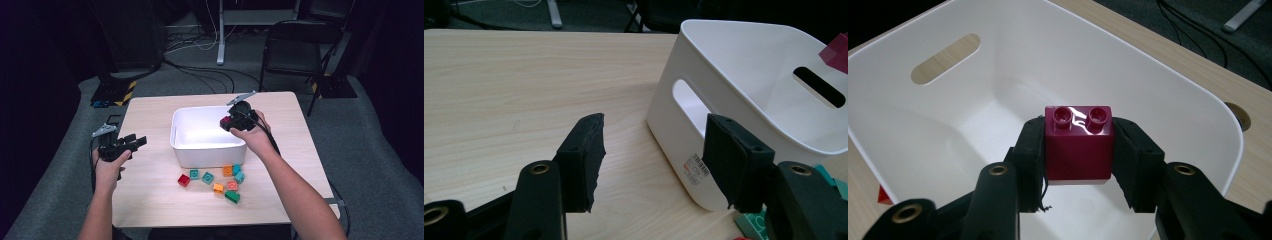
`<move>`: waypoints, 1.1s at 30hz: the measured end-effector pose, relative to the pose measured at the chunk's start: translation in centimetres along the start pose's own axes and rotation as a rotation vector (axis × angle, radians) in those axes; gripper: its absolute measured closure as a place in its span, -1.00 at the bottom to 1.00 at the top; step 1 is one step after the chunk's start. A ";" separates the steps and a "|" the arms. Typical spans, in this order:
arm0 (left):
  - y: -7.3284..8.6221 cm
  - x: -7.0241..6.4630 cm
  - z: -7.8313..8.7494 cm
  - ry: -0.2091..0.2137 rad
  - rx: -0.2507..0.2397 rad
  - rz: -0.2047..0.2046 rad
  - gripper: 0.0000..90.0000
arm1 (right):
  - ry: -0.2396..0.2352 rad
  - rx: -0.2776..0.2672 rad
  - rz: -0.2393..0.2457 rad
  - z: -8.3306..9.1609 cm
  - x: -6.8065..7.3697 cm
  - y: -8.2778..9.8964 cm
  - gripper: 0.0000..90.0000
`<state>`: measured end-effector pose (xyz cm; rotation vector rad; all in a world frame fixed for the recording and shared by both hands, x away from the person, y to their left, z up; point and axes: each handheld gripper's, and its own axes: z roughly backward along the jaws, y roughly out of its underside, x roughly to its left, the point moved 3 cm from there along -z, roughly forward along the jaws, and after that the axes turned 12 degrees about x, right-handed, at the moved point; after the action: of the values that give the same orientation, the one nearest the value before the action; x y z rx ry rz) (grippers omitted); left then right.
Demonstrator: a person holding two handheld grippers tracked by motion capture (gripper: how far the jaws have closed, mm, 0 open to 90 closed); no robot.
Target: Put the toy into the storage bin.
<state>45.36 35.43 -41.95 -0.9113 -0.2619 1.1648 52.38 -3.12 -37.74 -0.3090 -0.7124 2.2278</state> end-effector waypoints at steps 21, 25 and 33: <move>0.1 0.1 -0.2 -0.001 0.005 0.001 -0.08 | 0.022 0.040 -0.009 -1.8 -0.2 -0.4 0.30; 0.1 0.1 -0.2 -0.001 0.005 0.001 -0.08 | 0.021 0.045 -0.004 -1.8 0.0 -0.3 0.28; 0.1 0.2 -0.1 -0.002 0.007 0.002 -0.08 | 0.019 0.025 0.000 -1.1 0.2 -0.2 0.24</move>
<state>45.46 35.52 -42.15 -0.9049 -0.2584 1.1680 52.88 -2.44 -38.48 -0.3168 -0.6740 2.2290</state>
